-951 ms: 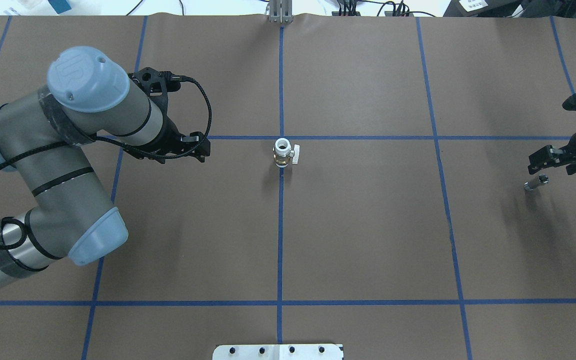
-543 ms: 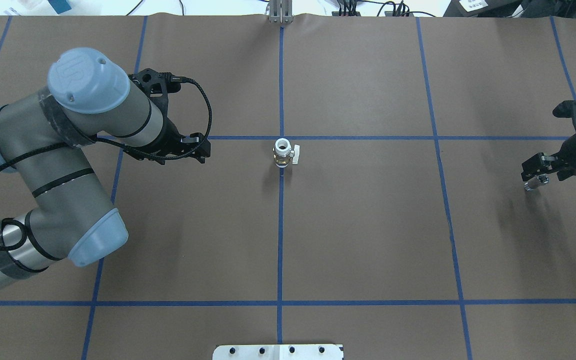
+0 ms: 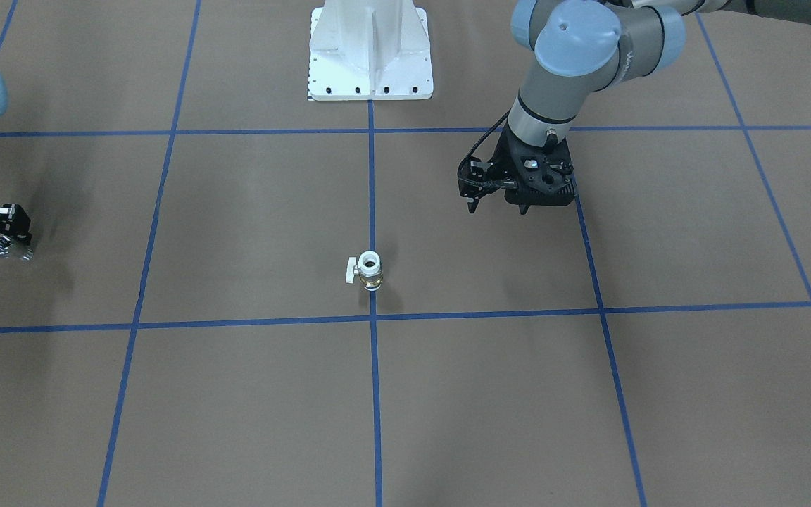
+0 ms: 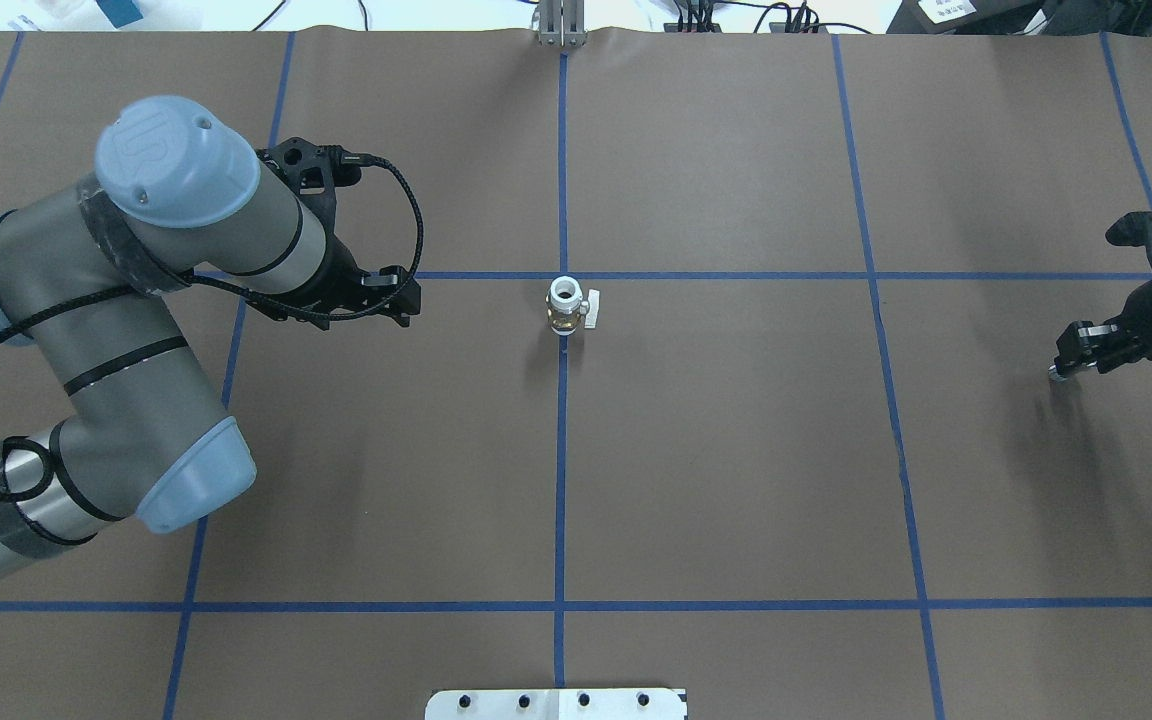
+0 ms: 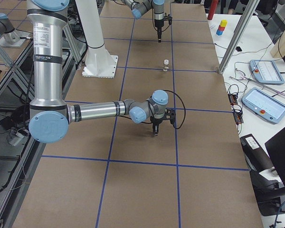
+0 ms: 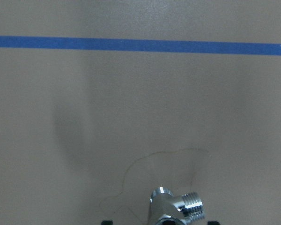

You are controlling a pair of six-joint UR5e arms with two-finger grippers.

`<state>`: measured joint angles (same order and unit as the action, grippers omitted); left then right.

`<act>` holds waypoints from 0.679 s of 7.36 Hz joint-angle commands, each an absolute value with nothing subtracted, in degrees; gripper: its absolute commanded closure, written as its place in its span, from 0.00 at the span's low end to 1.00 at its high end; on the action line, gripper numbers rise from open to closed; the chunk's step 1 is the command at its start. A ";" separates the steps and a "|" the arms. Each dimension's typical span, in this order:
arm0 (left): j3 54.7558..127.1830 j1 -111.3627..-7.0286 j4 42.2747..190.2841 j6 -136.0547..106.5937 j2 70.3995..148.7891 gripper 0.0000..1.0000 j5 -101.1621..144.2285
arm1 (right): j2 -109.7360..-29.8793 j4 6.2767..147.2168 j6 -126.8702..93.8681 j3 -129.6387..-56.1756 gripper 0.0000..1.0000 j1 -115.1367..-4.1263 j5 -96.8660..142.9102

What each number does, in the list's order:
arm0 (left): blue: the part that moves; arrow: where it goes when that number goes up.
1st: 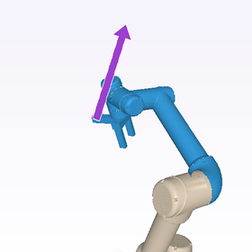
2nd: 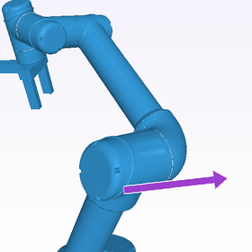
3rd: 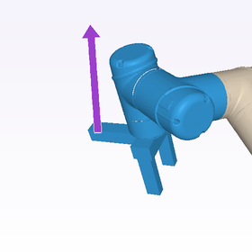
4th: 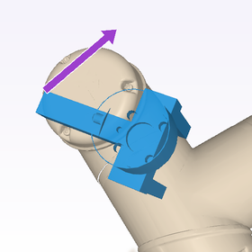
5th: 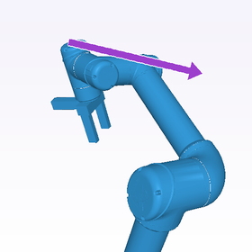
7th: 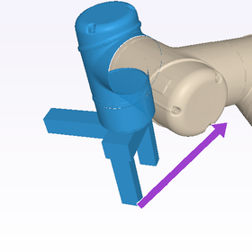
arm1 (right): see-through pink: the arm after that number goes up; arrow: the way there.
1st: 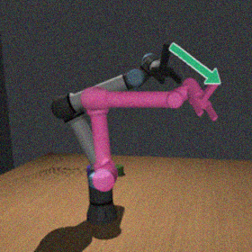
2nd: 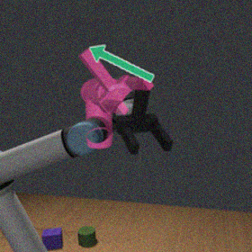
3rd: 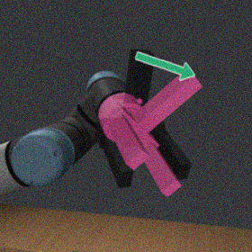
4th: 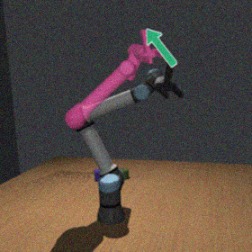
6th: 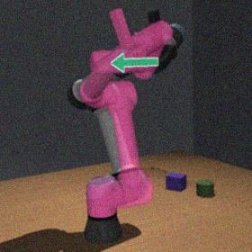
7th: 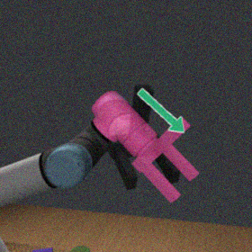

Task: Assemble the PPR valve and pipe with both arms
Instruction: 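Lower the right gripper onto the chrome elbow fitting and grasp it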

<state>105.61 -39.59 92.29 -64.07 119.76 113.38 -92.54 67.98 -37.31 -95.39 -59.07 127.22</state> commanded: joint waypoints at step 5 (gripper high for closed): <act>108.53 -40.68 92.20 -62.94 116.83 0.12 115.82 | -87.23 73.52 -40.58 -99.57 1.00 -59.06 127.97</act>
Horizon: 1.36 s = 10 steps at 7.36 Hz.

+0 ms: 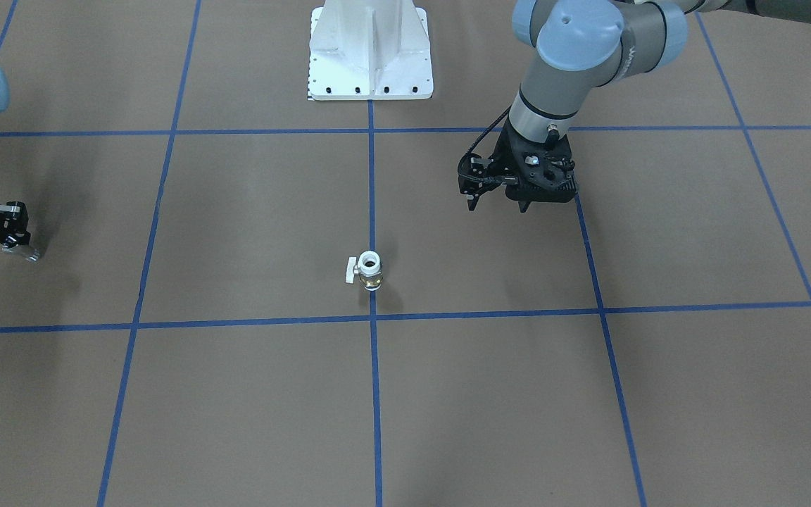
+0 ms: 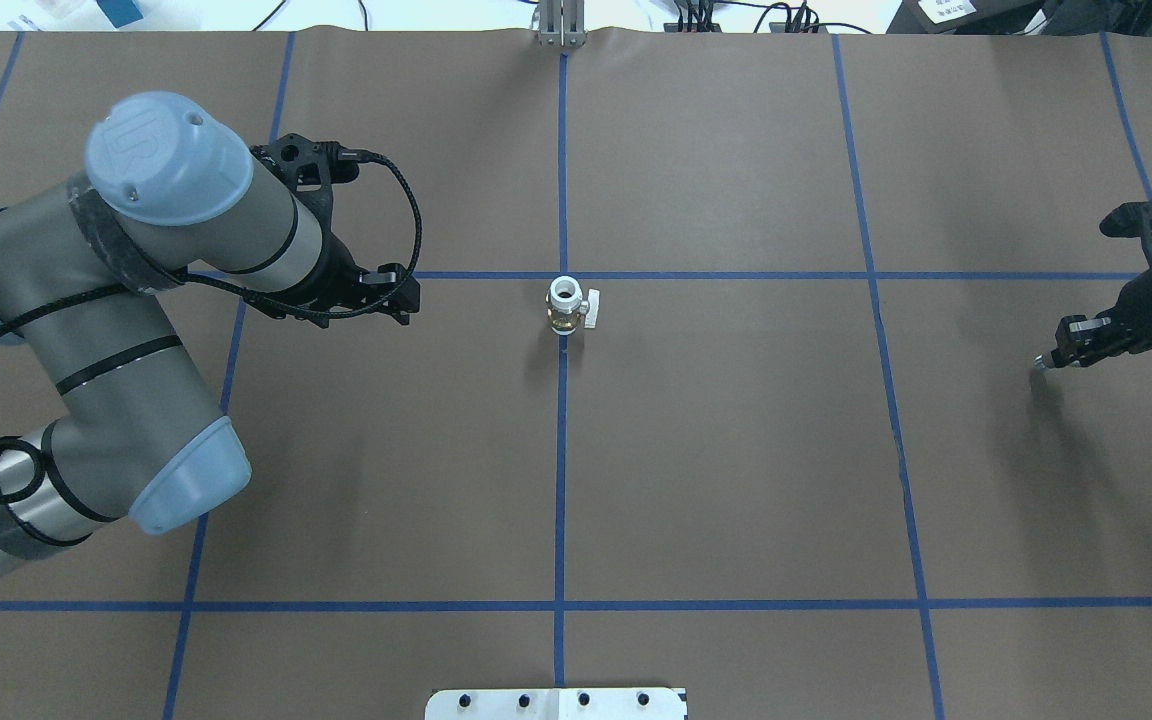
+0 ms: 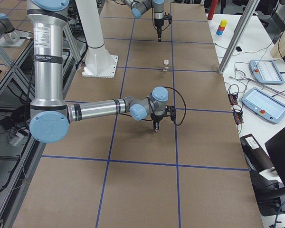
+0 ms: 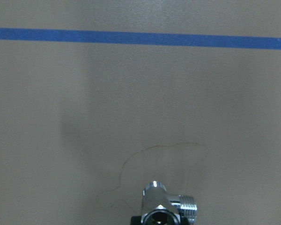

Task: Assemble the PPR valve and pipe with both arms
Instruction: 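Carry the chrome fitting with the right gripper over the standing valve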

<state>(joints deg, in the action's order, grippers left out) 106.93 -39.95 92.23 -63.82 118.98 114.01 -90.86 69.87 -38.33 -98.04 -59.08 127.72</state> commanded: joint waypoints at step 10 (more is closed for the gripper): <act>108.20 -57.57 92.72 -34.19 100.81 0.01 124.80 | -45.28 87.71 -87.45 -94.76 1.00 -38.42 115.14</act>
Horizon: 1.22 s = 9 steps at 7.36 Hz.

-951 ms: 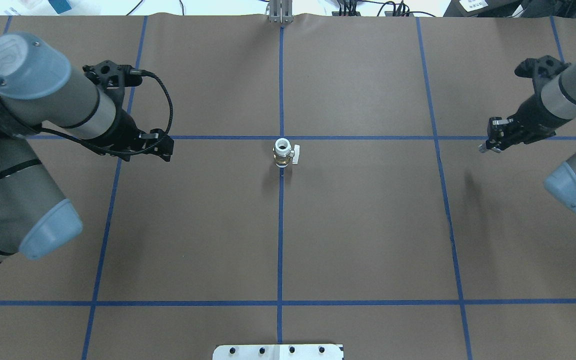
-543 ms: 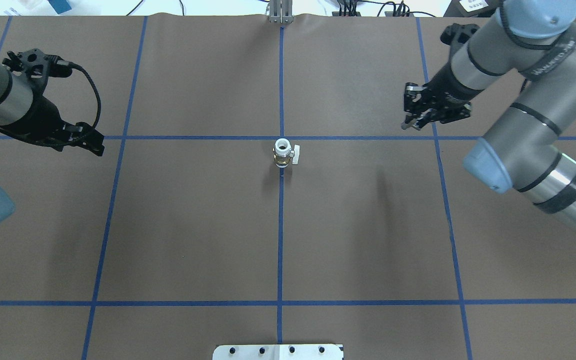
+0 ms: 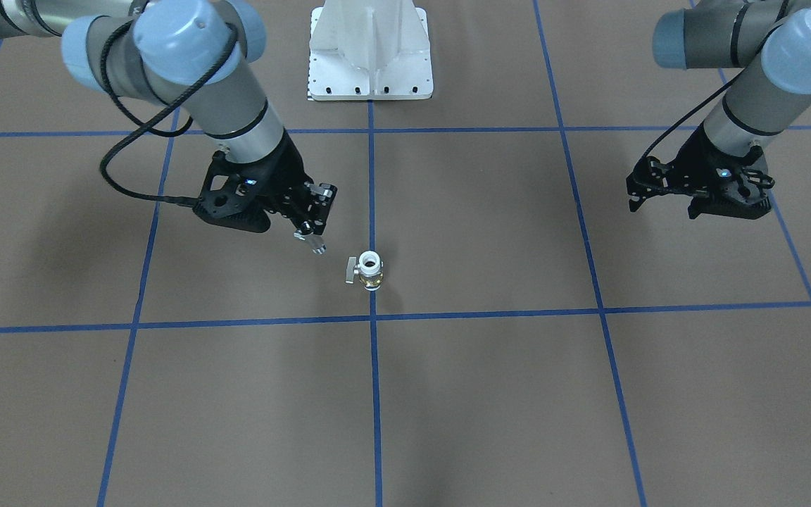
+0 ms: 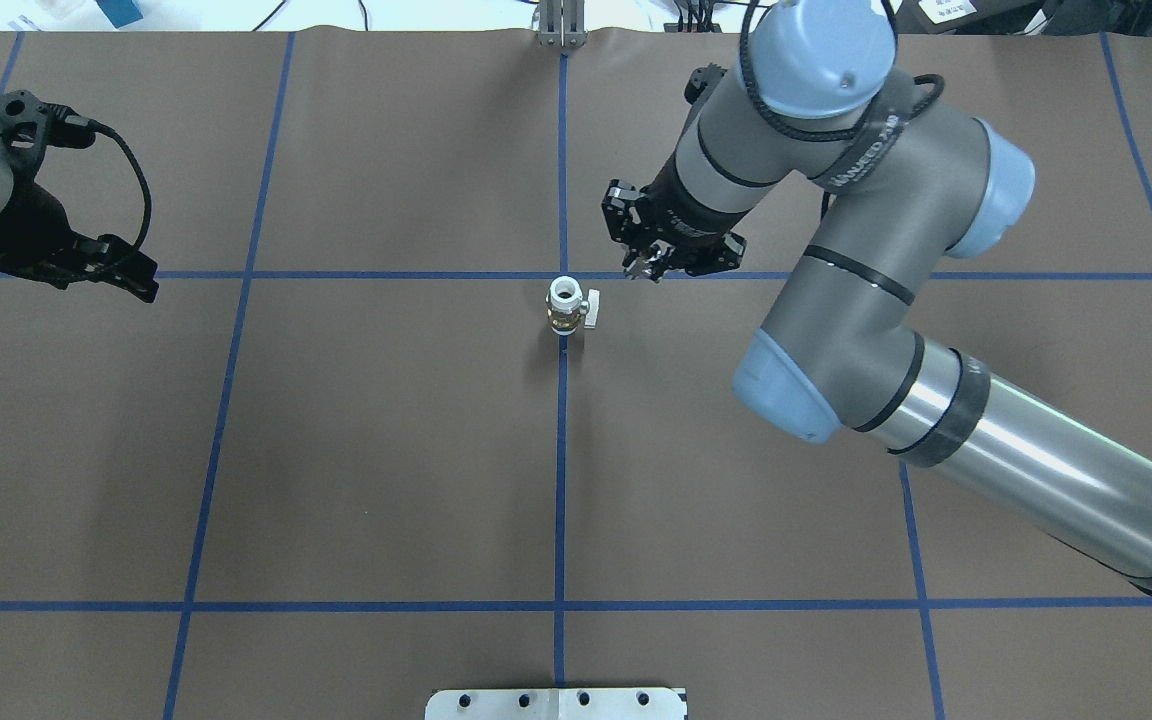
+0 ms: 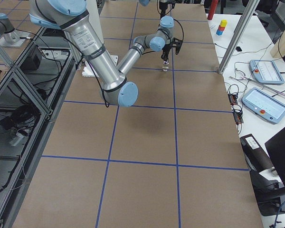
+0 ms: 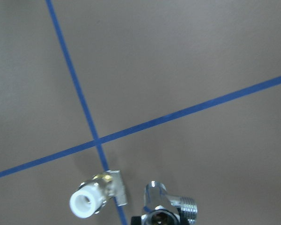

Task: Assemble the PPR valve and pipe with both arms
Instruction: 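Carry the chrome fitting with the right gripper over the standing valve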

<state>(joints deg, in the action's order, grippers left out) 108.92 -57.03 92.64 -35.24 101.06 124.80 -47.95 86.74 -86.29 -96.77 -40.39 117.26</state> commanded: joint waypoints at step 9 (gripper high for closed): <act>107.84 -57.48 92.72 -34.54 101.07 0.01 124.89 | -40.96 87.45 -88.33 -88.59 1.00 -36.30 112.76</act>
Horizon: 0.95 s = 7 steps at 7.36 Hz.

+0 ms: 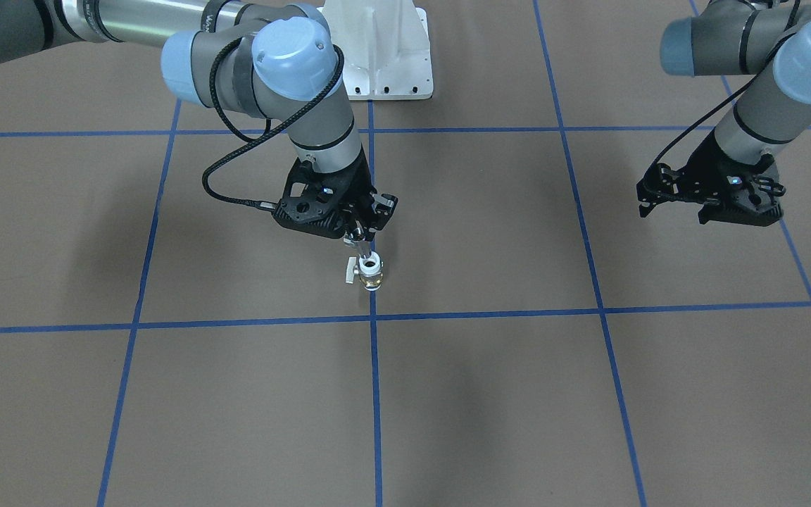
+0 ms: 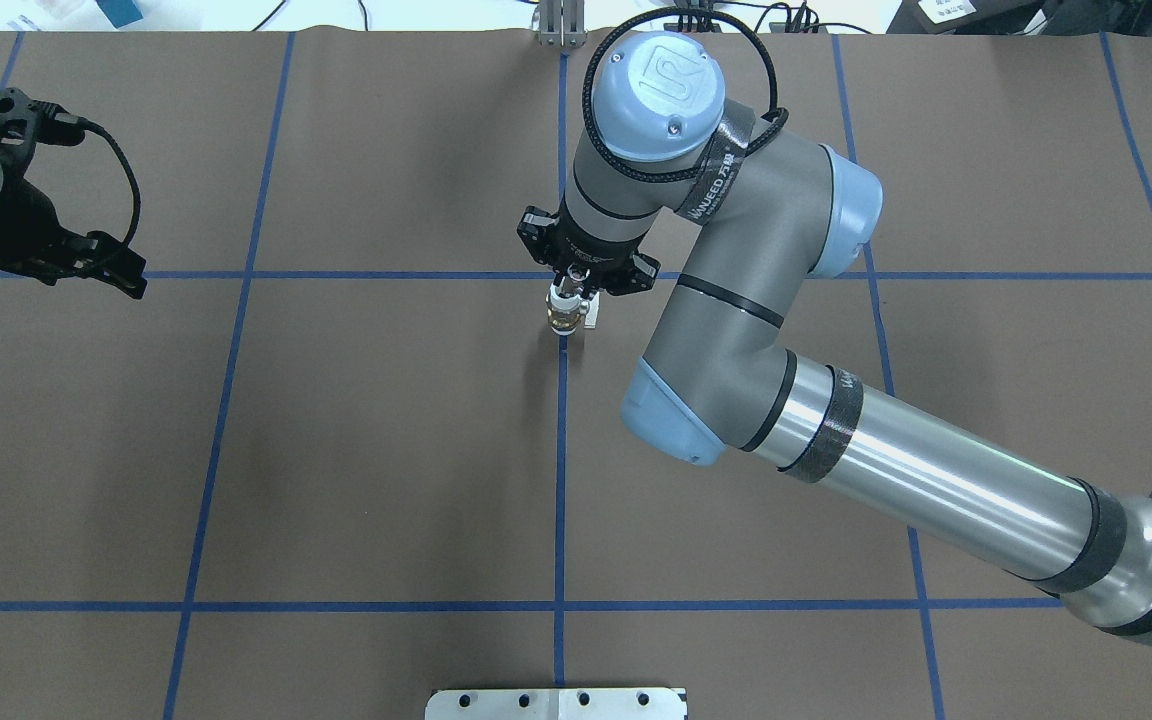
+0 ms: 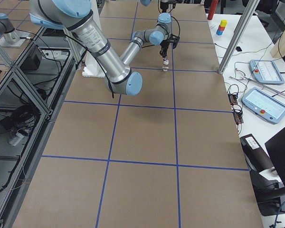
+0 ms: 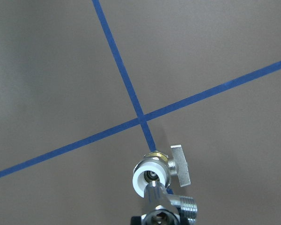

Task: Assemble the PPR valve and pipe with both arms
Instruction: 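Press the chrome fitting down onto the valve top with the right gripper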

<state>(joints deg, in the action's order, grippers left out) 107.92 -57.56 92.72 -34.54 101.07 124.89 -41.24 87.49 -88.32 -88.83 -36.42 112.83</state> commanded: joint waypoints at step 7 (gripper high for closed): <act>107.75 -57.48 92.72 -34.54 101.08 0.01 124.81 | -39.28 87.45 -88.16 -85.95 1.00 -36.30 112.94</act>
<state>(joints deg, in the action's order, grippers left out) 107.76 -57.48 92.73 -34.54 101.15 124.87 -39.24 87.34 -88.25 -85.87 -36.26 112.80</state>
